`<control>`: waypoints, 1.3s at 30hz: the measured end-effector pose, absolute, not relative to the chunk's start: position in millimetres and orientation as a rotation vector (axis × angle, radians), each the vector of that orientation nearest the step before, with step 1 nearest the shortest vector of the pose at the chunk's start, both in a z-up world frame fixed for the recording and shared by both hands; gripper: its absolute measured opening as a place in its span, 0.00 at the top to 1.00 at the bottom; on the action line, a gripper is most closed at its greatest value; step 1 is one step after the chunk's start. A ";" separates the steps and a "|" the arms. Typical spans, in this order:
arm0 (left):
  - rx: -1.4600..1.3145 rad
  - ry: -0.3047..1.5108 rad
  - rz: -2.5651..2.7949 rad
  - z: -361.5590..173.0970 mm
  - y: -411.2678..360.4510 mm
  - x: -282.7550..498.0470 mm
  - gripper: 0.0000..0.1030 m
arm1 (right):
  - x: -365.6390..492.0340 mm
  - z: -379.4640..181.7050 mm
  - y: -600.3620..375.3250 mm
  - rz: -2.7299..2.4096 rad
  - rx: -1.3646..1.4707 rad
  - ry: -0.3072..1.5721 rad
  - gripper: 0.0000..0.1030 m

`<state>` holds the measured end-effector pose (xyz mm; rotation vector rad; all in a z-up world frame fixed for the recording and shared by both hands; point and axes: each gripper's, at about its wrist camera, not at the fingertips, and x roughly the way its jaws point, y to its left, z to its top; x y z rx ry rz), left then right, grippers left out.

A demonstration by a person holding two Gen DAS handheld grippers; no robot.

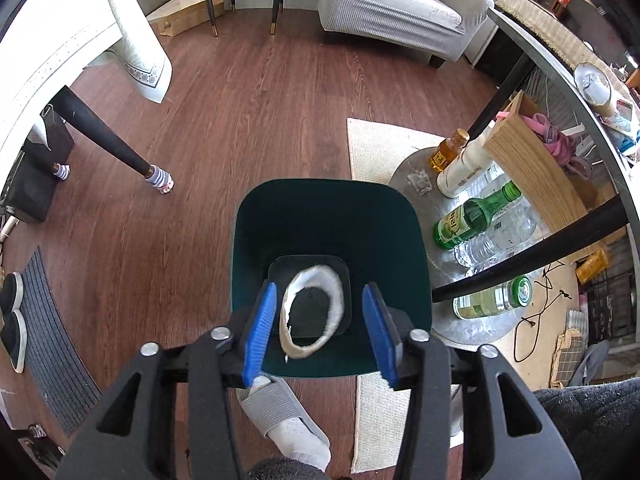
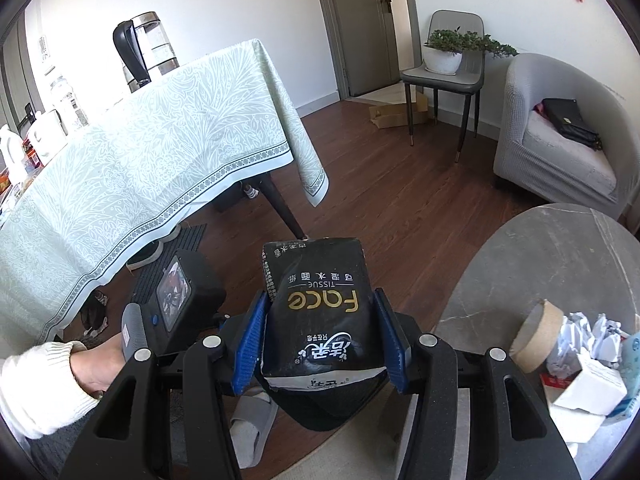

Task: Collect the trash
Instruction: 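Carry the cardboard tube and tissue pack over the green bin and release both, then move both open grippers back toward the table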

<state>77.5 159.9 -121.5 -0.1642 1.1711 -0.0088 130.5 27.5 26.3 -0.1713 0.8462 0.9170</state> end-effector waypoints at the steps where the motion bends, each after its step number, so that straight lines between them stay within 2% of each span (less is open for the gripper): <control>1: -0.164 1.167 -0.009 -120.9 160.7 76.8 0.48 | 131.1 21.0 32.5 0.920 -0.166 0.861 0.49; 7: -0.172 1.118 0.008 -107.6 167.7 74.0 0.49 | 136.0 -8.9 57.4 0.889 -0.175 0.935 0.49; 14: -0.213 0.961 0.051 -69.2 184.9 58.4 0.51 | 142.1 -45.3 76.7 0.833 -0.246 0.999 0.49; 24: -0.251 0.798 0.050 -23.0 189.6 47.7 0.71 | 147.1 -109.5 98.4 0.832 -0.321 1.126 0.49; 31: -0.253 0.731 0.033 -5.0 181.3 44.6 0.77 | 149.7 -142.5 108.4 0.817 -0.383 1.205 0.49; 34: -0.256 0.704 0.024 2.6 177.1 41.5 0.77 | 148.8 -148.8 109.9 0.810 -0.391 1.211 0.42; 35: -0.256 0.697 0.021 4.9 175.8 41.2 0.77 | 147.6 -149.2 108.9 0.801 -0.396 1.203 0.34; 36: -0.256 0.693 0.019 6.9 173.9 41.5 0.77 | 145.7 -150.7 108.8 0.794 -0.400 1.198 0.32; 39: -0.246 0.700 0.016 6.9 171.9 41.2 0.77 | 147.0 -151.0 106.3 0.799 -0.390 1.193 0.31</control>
